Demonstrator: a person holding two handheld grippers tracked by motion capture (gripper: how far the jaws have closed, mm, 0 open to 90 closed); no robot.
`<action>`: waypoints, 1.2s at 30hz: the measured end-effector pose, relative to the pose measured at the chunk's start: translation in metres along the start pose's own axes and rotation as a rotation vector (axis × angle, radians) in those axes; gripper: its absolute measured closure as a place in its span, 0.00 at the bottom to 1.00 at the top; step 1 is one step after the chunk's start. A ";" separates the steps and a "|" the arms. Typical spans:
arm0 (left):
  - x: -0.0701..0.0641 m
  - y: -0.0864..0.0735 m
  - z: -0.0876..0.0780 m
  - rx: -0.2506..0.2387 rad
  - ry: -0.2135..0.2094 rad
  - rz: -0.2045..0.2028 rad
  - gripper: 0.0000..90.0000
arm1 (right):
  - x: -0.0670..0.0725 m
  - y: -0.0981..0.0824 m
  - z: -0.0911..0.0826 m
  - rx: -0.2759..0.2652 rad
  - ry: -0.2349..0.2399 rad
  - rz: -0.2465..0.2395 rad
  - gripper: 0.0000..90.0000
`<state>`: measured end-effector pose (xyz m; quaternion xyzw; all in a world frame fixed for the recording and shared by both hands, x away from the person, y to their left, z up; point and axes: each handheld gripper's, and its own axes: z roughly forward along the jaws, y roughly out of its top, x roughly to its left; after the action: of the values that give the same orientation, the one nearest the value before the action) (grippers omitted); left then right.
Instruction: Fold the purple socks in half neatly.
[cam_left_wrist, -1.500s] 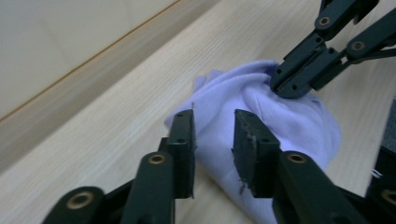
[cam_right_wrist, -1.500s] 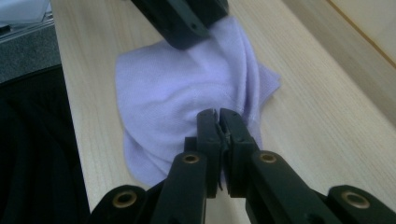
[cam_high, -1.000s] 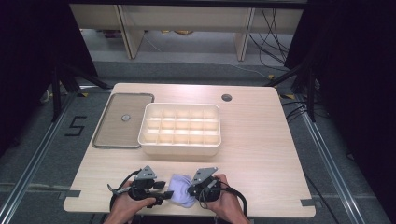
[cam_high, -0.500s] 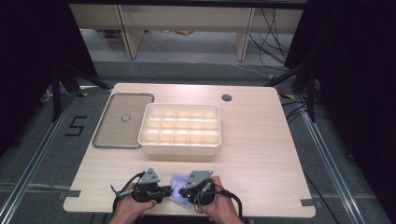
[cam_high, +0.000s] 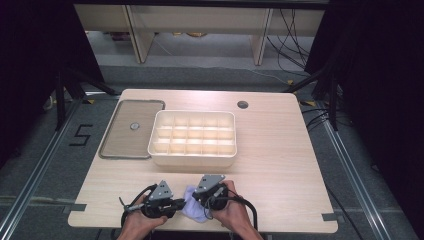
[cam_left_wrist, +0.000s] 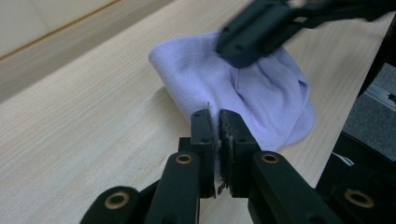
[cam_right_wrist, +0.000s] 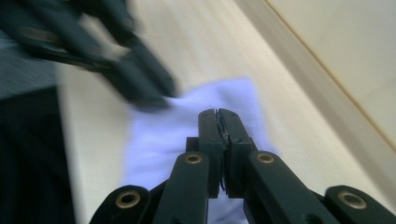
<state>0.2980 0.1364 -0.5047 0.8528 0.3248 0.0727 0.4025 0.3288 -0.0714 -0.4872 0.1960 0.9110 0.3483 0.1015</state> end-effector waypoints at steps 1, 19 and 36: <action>-0.002 0.000 0.001 -0.017 -0.008 -0.016 0.93 | -0.001 -0.002 0.004 0.018 -0.005 0.015 0.99; -0.003 0.003 -0.005 -0.034 -0.003 0.015 0.93 | -0.016 -0.009 -0.026 -0.026 -0.021 0.042 0.99; -0.028 0.021 -0.005 -0.098 -0.034 0.104 0.93 | -0.004 -0.036 -0.018 0.034 0.036 0.079 0.98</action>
<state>0.2848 0.1125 -0.4819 0.8489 0.2690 0.0950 0.4450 0.3162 -0.1077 -0.4981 0.2269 0.9101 0.3401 0.0679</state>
